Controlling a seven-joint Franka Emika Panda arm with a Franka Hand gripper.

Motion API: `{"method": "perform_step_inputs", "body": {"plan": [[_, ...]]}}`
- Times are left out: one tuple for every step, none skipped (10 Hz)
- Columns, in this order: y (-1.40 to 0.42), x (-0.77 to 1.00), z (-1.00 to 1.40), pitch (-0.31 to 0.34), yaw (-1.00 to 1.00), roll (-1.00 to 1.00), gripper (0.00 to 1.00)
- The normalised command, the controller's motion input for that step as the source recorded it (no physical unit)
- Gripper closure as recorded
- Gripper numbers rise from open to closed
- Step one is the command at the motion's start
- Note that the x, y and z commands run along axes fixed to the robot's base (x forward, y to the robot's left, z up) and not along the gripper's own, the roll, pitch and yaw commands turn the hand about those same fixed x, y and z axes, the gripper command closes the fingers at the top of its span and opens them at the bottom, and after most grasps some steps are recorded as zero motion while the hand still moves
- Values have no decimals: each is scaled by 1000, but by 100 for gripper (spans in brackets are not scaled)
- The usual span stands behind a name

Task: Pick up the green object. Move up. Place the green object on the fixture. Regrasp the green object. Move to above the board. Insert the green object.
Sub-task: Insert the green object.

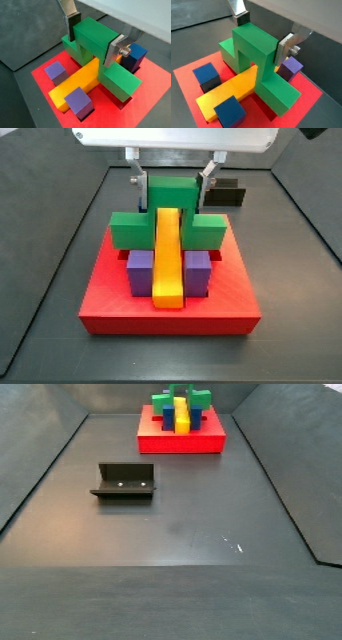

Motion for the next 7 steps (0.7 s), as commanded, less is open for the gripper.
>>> {"method": "perform_step_inputs", "body": {"plan": [[0, -77, -106, 0, 40, -6, 100], [-23, 0, -103, 0, 0, -14, 100], [-106, 246, -223, -21, -40, -54, 100], [-74, 197, -223, 0, -77, 0, 100], [-34, 120, -191, 0, -149, 120, 100], [-6, 103, -151, 0, -226, 190, 100], [0, 66, -80, 11, -254, 233, 100]]}}
